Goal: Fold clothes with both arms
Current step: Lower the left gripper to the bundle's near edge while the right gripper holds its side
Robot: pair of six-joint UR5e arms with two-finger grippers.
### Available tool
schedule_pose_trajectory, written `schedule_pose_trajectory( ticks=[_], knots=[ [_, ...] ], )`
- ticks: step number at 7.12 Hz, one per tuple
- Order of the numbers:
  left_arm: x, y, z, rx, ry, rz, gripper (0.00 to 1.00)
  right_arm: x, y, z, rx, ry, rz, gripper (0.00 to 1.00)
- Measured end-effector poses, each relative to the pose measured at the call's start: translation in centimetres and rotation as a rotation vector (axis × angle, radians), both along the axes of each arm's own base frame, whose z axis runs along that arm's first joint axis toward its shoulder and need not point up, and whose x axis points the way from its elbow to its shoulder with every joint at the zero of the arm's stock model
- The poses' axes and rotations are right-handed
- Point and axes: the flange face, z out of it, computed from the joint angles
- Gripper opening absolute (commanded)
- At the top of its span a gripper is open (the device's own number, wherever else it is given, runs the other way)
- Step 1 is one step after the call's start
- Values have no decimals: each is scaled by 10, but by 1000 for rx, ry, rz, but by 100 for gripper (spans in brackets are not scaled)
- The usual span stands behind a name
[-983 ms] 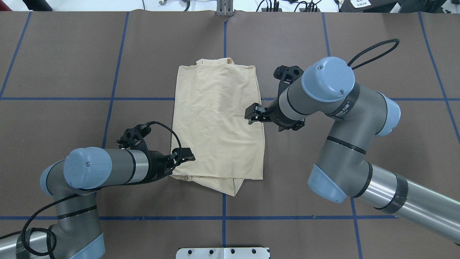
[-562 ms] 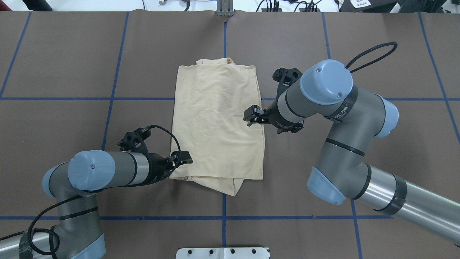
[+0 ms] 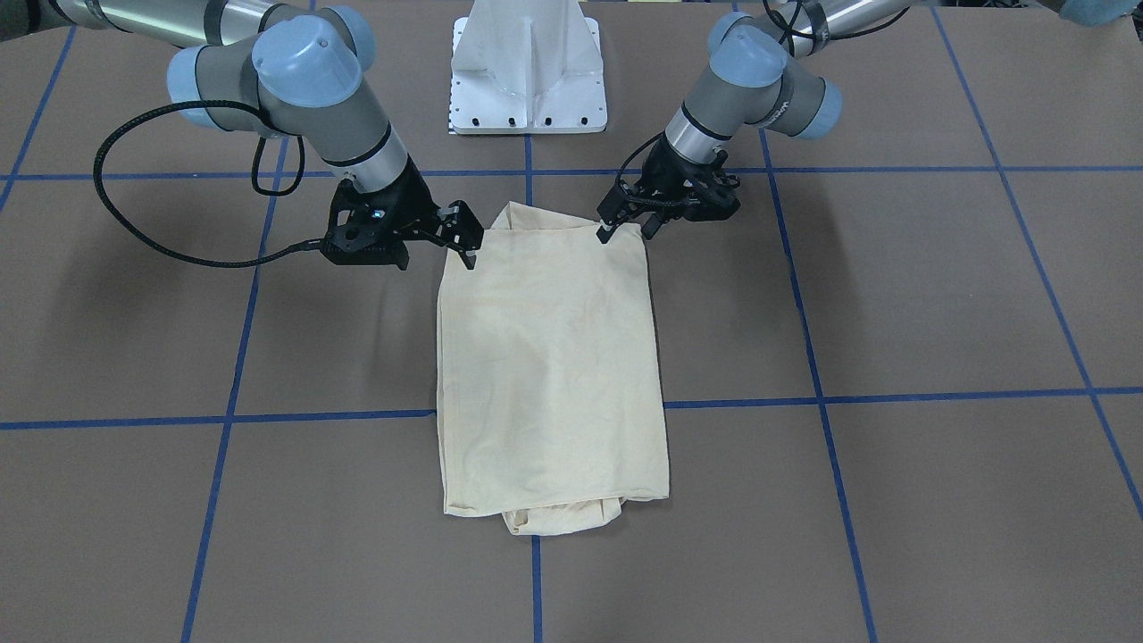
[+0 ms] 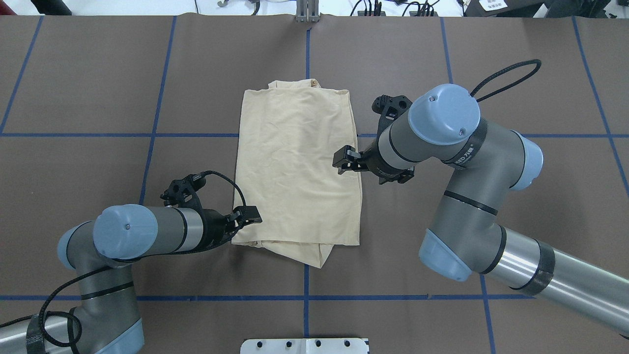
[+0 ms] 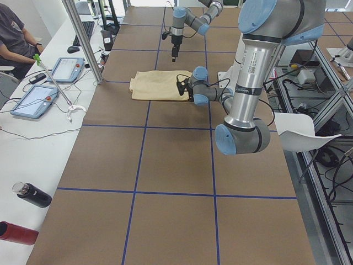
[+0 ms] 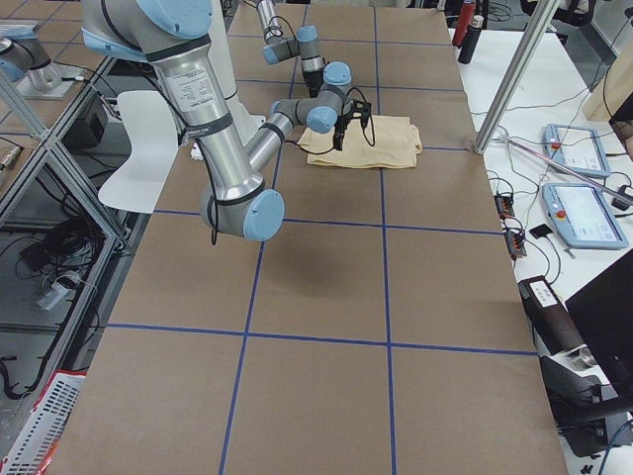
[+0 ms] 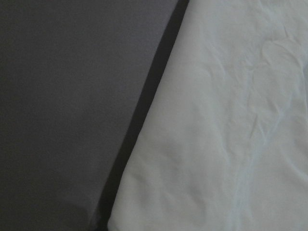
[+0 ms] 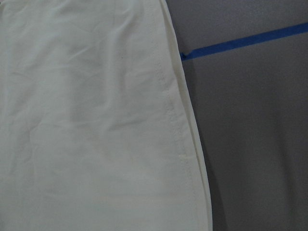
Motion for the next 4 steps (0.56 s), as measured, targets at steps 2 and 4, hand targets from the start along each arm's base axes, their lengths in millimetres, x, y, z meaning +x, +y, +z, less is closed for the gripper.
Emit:
schedule_pose_trajectory(
  ticks=[2, 4],
  knots=[
    [2, -1, 5, -5, -15, -1, 96, -1, 0, 1, 0, 2, 0, 100],
    [5, 0, 8, -8, -21, 4, 78, -1, 0, 1, 0, 2, -1, 100]
  ],
)
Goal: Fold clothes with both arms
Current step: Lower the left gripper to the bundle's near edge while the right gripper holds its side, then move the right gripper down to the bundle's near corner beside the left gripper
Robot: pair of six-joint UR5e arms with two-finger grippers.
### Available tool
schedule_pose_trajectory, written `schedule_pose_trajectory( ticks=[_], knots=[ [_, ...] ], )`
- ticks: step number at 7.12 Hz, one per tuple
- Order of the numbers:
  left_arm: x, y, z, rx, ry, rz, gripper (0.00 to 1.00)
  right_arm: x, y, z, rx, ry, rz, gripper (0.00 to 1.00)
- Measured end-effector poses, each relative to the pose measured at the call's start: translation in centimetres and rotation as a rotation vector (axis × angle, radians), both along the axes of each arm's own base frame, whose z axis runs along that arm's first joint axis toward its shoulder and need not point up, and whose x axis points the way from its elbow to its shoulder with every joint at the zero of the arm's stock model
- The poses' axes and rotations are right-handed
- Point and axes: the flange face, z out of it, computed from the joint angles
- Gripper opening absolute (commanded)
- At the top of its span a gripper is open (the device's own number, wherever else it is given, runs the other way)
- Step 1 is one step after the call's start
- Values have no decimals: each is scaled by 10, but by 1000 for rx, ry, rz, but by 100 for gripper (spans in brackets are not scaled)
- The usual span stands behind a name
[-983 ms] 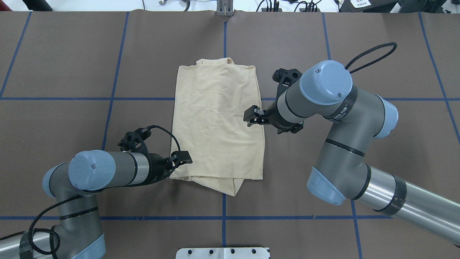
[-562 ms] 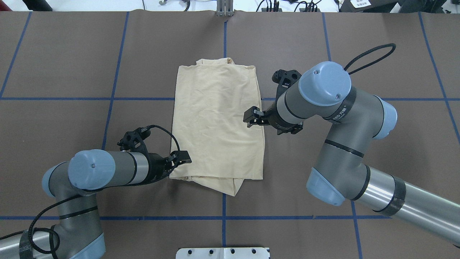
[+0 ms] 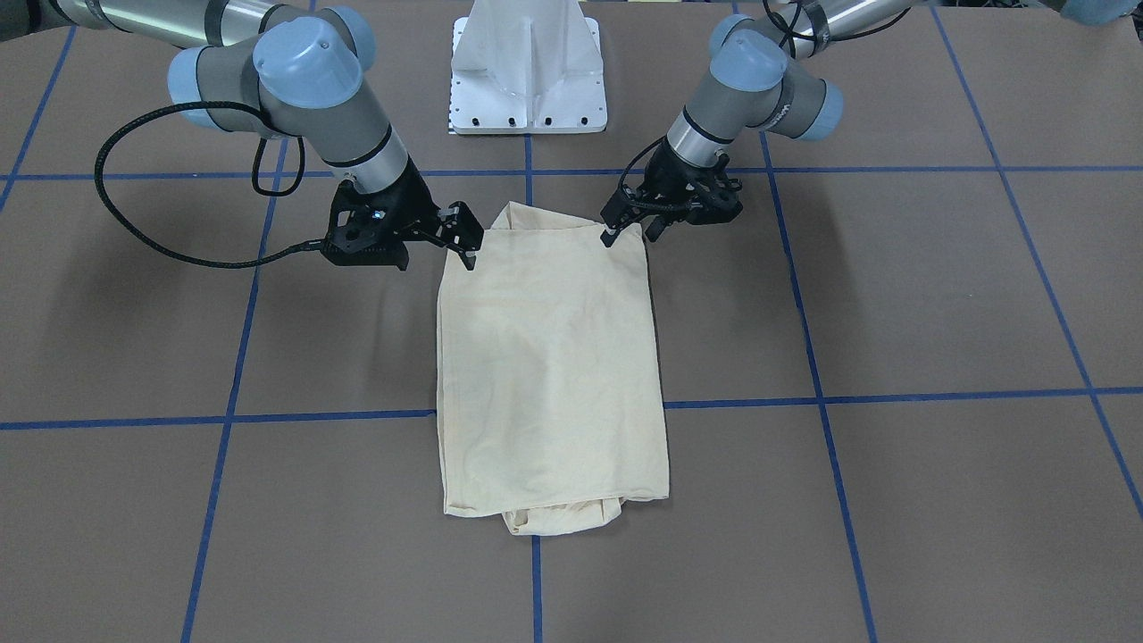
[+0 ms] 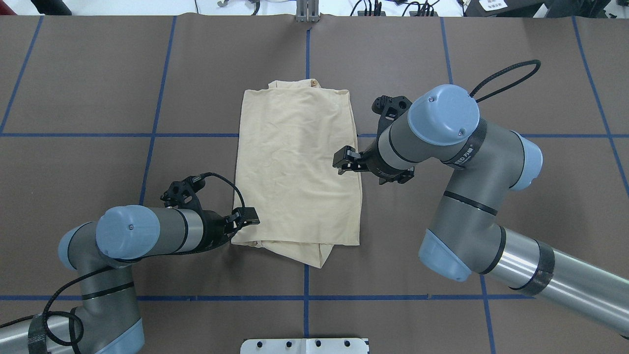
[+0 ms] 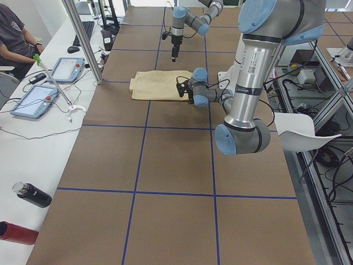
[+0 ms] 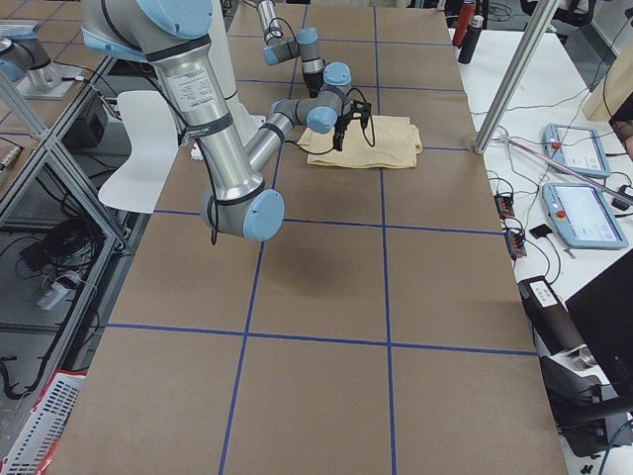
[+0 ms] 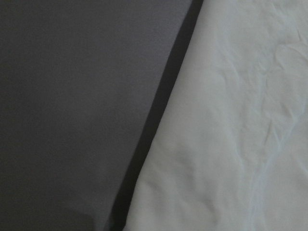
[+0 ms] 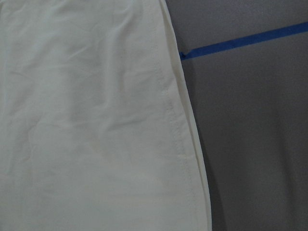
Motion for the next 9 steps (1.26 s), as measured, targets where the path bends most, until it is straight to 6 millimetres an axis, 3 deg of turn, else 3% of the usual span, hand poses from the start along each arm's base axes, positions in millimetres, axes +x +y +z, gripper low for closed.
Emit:
schedule_pose_trajectory(
  ticks=[4, 6, 7, 9],
  knots=[
    [3, 1, -5, 2, 7, 4, 41, 1, 0, 2, -1, 2, -1, 100],
    [3, 1, -6, 2, 9, 5, 8, 2, 0, 4, 0, 3, -1, 100],
    [3, 1, -5, 2, 8, 5, 0, 2, 0, 4, -1, 2, -1, 100],
    [1, 1, -3, 1, 4, 2, 0, 2, 2, 5, -5, 3, -1, 100]
  ],
)
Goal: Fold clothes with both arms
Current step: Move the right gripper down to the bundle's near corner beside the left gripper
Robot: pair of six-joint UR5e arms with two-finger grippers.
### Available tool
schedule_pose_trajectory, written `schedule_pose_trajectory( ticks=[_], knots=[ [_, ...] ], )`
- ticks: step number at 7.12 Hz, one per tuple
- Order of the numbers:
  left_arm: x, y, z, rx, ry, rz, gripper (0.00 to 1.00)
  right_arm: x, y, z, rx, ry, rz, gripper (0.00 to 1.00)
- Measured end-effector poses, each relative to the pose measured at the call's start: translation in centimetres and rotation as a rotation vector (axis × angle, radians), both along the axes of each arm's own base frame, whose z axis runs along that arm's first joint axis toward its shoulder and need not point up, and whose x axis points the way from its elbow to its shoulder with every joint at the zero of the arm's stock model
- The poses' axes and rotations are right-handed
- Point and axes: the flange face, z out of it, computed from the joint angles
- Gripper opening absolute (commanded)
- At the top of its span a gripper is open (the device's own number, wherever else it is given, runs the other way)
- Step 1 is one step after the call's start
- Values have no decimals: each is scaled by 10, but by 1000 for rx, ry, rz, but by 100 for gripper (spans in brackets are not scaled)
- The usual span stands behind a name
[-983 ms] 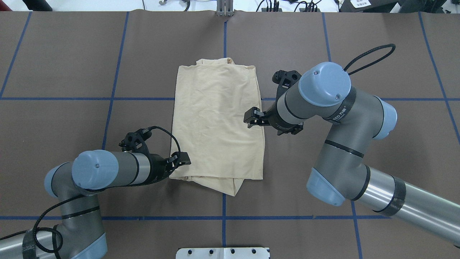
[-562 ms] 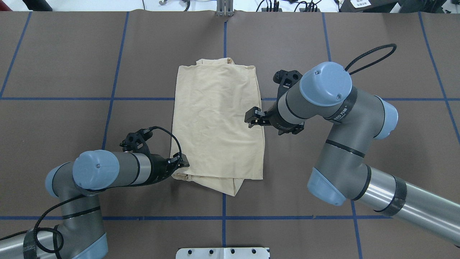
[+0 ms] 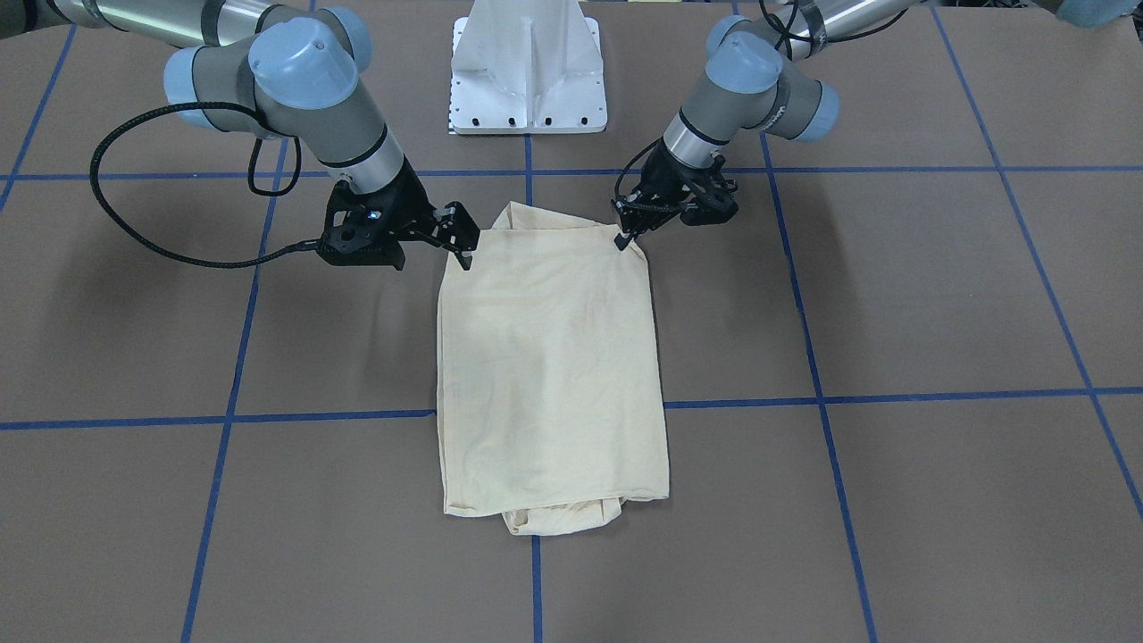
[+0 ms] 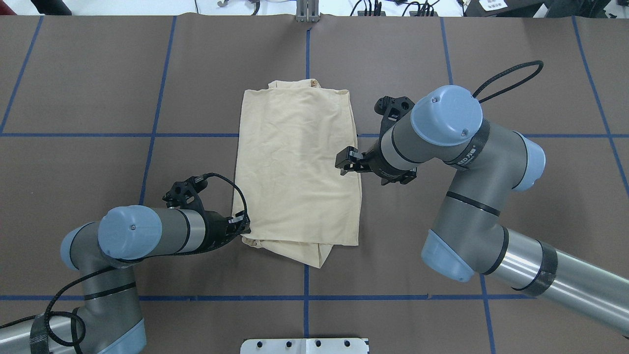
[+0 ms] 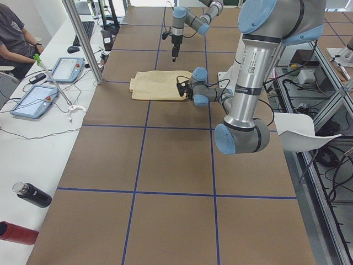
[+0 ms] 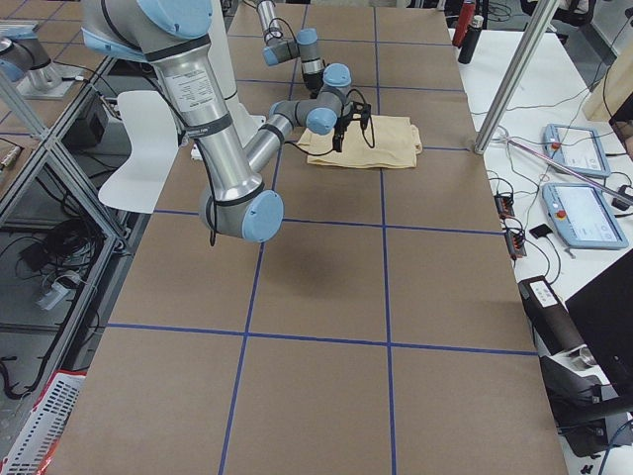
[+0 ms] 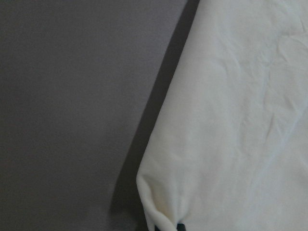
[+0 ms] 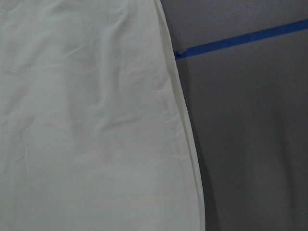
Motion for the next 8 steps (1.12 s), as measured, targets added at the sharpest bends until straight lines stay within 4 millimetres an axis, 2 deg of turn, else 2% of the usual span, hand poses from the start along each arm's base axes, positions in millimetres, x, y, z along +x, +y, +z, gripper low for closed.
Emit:
schedule_pose_trajectory(
  ticks=[2, 4, 6, 8],
  knots=[
    [0, 0, -3, 2, 5, -1, 0, -15, 15, 0, -60, -3, 19, 100],
    [-1, 1, -8, 4, 13, 3, 0, -46, 47, -7, -177, -10, 96, 100],
    [-2, 1, -11, 5, 20, 5, 0, -73, 76, -5, -286, 0, 180, 100],
    [-3, 2, -14, 7, 25, 6, 0, -102, 92, 2, -330, 30, 219, 100]
  ],
)
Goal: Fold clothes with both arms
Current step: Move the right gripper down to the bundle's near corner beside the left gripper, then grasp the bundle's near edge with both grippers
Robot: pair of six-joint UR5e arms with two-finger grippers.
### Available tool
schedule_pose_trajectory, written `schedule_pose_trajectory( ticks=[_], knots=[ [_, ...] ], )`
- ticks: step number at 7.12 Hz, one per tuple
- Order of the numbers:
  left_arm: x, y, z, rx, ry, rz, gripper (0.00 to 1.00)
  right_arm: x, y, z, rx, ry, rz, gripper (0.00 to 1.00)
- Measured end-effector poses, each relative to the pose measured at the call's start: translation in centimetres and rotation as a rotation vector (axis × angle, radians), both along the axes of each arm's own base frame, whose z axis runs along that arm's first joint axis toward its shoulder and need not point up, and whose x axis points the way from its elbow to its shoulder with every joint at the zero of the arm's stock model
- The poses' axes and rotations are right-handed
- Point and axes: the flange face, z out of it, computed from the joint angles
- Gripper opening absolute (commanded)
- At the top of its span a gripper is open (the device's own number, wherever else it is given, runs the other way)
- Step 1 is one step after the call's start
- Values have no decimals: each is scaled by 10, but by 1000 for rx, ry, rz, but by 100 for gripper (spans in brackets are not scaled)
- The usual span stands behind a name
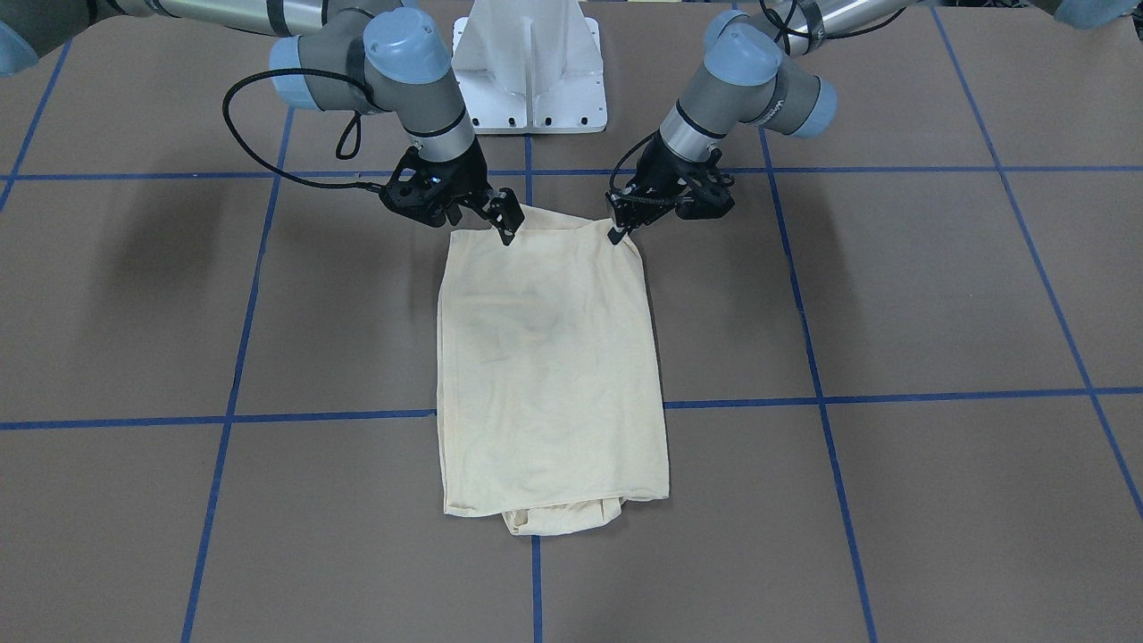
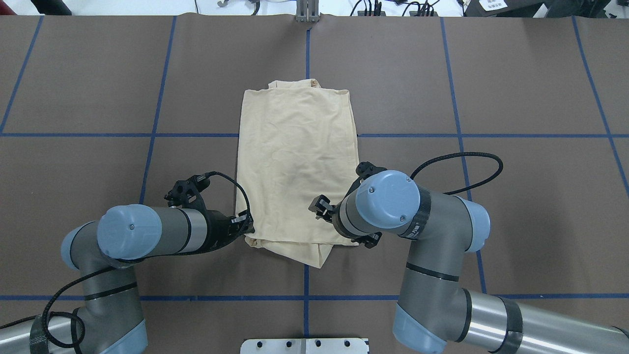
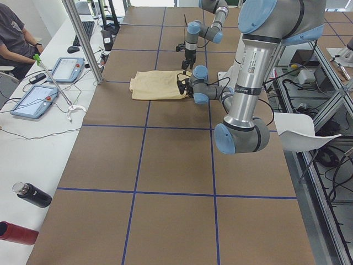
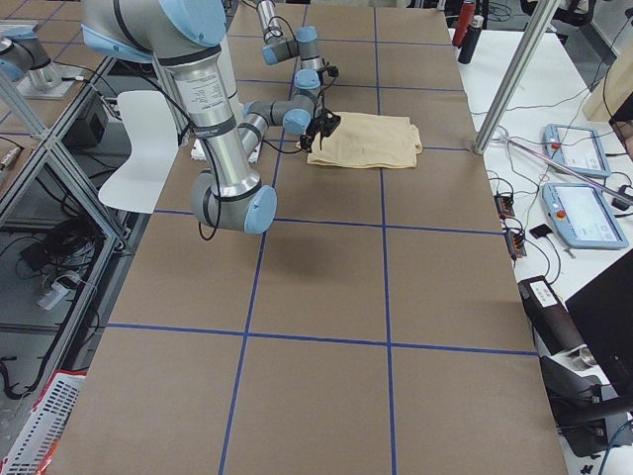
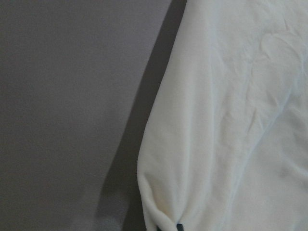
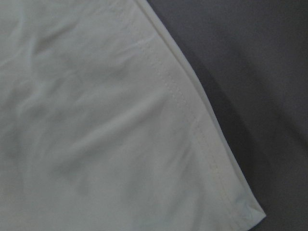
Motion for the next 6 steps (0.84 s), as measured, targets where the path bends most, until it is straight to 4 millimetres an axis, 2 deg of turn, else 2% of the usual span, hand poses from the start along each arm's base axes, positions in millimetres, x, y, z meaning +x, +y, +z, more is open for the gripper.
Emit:
schedule_pose_trajectory(
  ticks=[1, 2, 6],
  knots=[
    [-1, 0, 0, 0, 1, -1, 0, -17, 0, 0, -23, 24, 10, 100],
    [-1, 0, -1, 1, 2, -1, 0, -25, -1, -1, -39, 52, 14, 100],
    [-1, 0, -1, 1, 1, -1, 0, -35, 10, 8, -64, 115, -2, 100]
  ],
)
